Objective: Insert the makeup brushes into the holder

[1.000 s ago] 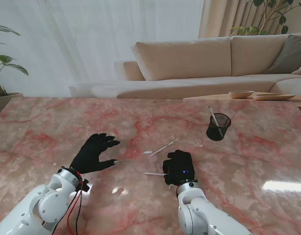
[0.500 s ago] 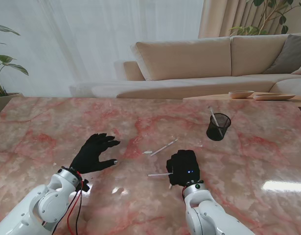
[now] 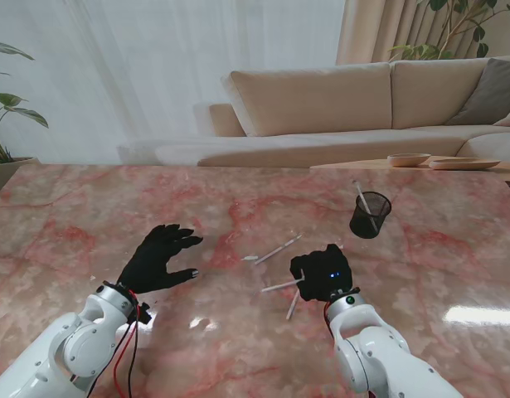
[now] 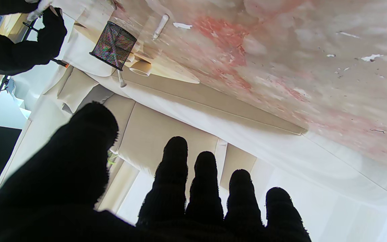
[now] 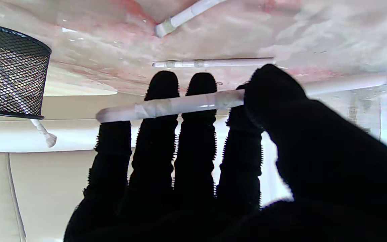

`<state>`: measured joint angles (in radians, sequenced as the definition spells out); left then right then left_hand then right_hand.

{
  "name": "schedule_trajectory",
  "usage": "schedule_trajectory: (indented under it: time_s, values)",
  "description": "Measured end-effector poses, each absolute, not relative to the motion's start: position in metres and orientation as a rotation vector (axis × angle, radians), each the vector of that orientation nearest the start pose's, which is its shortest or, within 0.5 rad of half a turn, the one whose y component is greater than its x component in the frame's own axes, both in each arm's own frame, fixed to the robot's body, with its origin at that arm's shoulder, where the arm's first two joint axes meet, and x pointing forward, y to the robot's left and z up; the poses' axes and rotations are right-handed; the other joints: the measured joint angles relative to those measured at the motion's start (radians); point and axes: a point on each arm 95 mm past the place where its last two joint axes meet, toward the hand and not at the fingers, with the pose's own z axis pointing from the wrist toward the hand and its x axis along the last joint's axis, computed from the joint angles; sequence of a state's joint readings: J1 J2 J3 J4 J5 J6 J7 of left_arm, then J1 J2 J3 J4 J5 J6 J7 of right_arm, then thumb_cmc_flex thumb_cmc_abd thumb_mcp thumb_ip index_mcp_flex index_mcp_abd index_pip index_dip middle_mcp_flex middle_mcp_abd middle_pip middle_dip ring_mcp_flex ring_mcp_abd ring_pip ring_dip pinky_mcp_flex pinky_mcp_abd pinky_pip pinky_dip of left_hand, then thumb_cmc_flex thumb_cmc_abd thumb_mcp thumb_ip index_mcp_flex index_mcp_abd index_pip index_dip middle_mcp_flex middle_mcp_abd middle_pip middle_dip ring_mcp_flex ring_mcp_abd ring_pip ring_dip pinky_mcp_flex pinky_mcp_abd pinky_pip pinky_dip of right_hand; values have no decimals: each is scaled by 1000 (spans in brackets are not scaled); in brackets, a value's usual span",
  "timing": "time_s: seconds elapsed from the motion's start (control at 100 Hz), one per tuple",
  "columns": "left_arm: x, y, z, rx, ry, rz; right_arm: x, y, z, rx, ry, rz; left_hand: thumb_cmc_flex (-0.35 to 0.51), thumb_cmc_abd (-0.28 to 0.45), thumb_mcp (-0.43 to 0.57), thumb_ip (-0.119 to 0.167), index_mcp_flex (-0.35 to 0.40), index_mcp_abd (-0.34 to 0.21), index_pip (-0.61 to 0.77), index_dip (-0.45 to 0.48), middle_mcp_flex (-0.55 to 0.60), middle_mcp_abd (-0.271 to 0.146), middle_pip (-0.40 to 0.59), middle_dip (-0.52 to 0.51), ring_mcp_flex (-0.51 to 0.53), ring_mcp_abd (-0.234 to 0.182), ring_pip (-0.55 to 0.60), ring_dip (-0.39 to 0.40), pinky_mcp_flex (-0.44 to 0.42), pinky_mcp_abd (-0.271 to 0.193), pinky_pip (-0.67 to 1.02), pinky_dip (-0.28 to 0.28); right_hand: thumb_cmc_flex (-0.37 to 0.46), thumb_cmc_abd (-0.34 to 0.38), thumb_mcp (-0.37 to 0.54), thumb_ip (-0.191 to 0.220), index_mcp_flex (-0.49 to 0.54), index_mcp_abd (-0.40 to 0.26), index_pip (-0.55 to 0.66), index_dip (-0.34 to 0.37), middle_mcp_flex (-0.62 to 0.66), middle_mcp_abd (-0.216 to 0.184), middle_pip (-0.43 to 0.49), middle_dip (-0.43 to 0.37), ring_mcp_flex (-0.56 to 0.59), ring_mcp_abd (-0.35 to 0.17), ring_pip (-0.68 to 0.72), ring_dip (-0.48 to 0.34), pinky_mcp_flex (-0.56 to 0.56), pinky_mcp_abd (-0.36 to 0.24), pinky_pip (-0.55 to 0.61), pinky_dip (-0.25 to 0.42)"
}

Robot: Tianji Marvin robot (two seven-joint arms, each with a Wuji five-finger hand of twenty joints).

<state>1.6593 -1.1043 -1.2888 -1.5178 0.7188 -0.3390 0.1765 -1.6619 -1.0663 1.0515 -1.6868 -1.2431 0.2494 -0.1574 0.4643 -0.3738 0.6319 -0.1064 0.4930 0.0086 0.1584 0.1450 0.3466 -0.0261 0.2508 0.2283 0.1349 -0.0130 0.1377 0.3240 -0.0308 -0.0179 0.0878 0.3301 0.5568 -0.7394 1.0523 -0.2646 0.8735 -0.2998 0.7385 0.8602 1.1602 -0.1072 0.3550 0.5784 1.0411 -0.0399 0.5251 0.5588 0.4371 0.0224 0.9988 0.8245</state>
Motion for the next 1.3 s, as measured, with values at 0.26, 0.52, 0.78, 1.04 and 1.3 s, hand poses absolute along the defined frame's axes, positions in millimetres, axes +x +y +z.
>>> schedule_trajectory:
  time_s: [0.26, 0.52, 0.78, 1.04, 1.3]
  values:
    - [372, 21, -351, -1355, 1339, -1896, 355, 33, -334, 888, 1509, 1295, 0, 11, 6, 0, 0, 0, 0, 0, 0, 2, 0, 0, 0, 0, 0, 0, 0, 1, -1, -10, 0, 3, -4, -1, 2, 0, -8, -9, 24, -25, 142, 197, 10, -19, 313, 158, 33, 0, 139, 0]
    - [371, 20, -353, -1362, 1333, -1897, 368, 14, -314, 781, 1516, 1247, 0, 11, 6, 0, 0, 0, 0, 0, 0, 2, 0, 0, 0, 0, 0, 1, 0, 1, -9, -23, 0, -41, -4, -1, 33, 0, 14, -106, 65, -27, 156, 209, 30, -20, 388, 172, 64, 0, 191, 0]
    - [373, 17, -357, -1378, 1334, -1904, 381, -10, -278, 674, 1531, 1150, 0, 11, -11, 0, 0, 0, 0, 0, 0, 2, 0, 0, 0, 0, 0, 1, 0, 1, -9, -24, 0, -58, -1, -1, 44, 0, 25, -134, 76, -27, 156, 209, 31, -20, 391, 184, 66, 0, 193, 0]
    - [374, 18, -360, -1394, 1320, -1905, 398, -31, -254, 582, 1500, 1056, 0, 11, -11, 0, 0, 0, 0, 0, 0, 2, -1, -5, 0, 0, 0, 1, 0, 1, -9, -31, 0, -74, 2, -1, 60, 0, 26, -162, 88, -27, 156, 208, 41, -22, 396, 184, 84, 0, 193, 0]
    - [375, 18, -364, -1427, 1307, -1905, 423, -52, -239, 507, 1466, 931, 0, 11, -17, 0, 0, 0, 0, 0, 0, 2, -1, -6, 0, 0, -2, 1, 0, 2, -9, -37, 0, -80, 2, -1, 62, 0, 34, -175, 98, -27, 156, 198, 52, -24, 398, 186, 96, -1, 203, 0]
